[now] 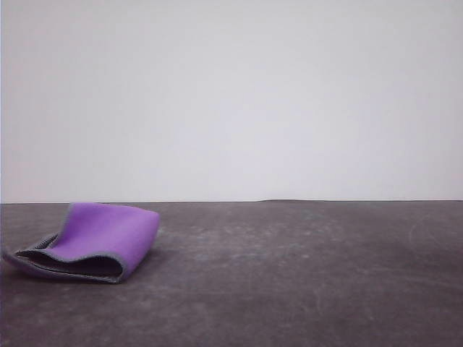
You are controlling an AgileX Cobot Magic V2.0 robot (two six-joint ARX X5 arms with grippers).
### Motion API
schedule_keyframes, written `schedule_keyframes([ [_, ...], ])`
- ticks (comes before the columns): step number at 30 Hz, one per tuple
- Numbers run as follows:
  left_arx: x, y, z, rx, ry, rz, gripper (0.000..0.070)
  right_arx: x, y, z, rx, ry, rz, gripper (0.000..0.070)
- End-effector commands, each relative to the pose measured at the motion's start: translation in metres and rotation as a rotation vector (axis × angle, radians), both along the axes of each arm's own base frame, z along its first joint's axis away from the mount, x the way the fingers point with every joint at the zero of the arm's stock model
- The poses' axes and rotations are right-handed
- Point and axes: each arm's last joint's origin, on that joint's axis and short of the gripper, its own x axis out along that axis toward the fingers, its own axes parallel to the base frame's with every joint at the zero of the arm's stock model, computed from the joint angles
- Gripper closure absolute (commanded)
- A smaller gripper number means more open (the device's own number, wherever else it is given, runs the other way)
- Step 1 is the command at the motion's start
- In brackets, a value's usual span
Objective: Fold clothes
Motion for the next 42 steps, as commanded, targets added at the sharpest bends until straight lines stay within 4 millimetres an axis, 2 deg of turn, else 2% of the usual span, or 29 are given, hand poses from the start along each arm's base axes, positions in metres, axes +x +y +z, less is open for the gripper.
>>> schedule_keyframes([
  [1, 0.001, 0.000, -0.007, -0.002, 0.023, 0.002, 0.0684, 0.001, 0.000, 0.001, 0.003, -0.009, 0.002, 0.0695],
  [11, 0.001, 0.000, -0.007, -0.002, 0.023, 0.002, 0.0684, 0.002, 0.001, 0.002, -0.007, -0.025, 0.012, 0.0695],
  [17, 0.001, 0.000, -0.007, -0.002, 0.023, 0.002, 0.0684, -0.010, -0.005, 0.014, -0.036, -0.272, 0.028, 0.0695],
  [20, 0.001, 0.000, -0.007, -0.002, 0.023, 0.002, 0.0684, -0.024, -0.010, 0.010, -0.027, -0.402, -0.002, 0.0695],
  [23, 0.001, 0.000, -0.007, -0.002, 0.023, 0.002, 0.0684, -0.038, -0.015, -0.007, -0.027, -0.489, -0.033, 0.0695],
  [29, 0.001, 0.000, -0.007, -0.002, 0.023, 0.002, 0.0684, -0.053, -0.021, -0.061, -0.030, -0.613, -0.087, 0.0695],
  [34, 0.001, 0.000, -0.007, -0.002, 0.023, 0.002, 0.0684, -0.051, -0.023, -0.105, 0.010, -0.647, -0.133, 0.0695],
  [42, 0.001, 0.000, -0.007, -0.002, 0.023, 0.002, 0.0684, -0.046, -0.024, -0.151, 0.022, -0.598, -0.149, 0.0695],
])
